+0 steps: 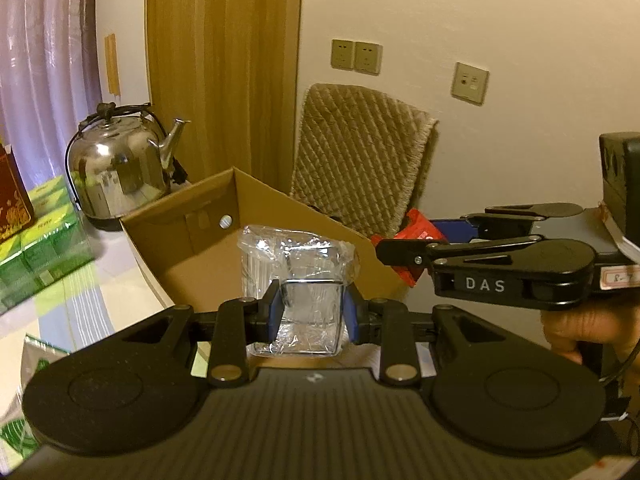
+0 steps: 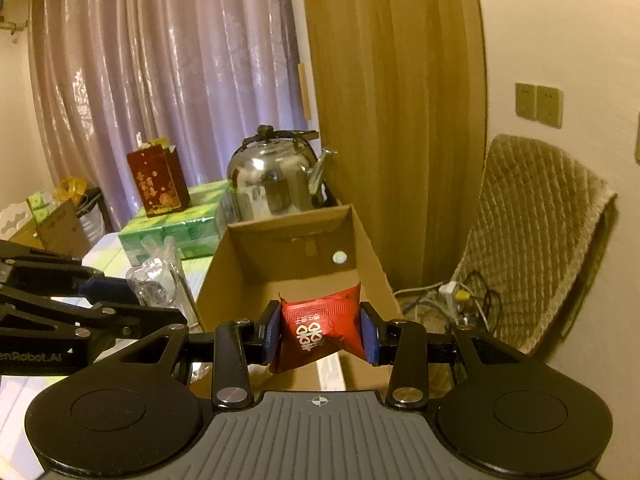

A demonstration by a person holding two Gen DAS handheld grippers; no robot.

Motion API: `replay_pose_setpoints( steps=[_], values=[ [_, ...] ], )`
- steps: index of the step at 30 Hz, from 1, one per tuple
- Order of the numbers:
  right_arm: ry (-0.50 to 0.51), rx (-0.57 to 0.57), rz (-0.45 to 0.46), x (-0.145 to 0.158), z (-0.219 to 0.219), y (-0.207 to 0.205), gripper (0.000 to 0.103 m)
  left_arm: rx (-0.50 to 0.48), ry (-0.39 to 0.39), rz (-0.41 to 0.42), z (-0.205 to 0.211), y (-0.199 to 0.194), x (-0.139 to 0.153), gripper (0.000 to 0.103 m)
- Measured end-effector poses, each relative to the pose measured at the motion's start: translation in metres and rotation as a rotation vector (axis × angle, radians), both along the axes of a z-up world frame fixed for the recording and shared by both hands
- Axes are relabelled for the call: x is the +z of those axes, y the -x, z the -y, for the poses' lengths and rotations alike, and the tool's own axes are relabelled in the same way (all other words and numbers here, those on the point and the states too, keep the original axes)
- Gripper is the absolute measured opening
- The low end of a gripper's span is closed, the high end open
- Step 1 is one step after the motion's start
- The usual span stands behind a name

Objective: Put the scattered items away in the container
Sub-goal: 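Carry the clear package and red candy packet in both grippers over the cardboard box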

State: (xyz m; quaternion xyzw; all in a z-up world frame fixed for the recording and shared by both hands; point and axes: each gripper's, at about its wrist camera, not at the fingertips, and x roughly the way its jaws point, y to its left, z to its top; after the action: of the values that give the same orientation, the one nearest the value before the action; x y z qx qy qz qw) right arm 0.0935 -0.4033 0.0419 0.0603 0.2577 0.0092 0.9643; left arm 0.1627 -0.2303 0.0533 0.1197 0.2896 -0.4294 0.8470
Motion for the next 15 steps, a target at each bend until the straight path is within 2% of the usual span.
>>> replay_pose_setpoints(
  steps=[7, 15],
  values=[
    [0.007, 0.027, -0.07, -0.026, 0.008, -0.049, 0.038, 0.001, -0.043, -0.049, 0.017, -0.048, -0.03, 0.026],
    [-0.007, 0.031, -0.133, -0.058, 0.012, -0.077, 0.038, -0.031, -0.08, -0.096, 0.026, -0.068, -0.068, 0.026]
  ],
)
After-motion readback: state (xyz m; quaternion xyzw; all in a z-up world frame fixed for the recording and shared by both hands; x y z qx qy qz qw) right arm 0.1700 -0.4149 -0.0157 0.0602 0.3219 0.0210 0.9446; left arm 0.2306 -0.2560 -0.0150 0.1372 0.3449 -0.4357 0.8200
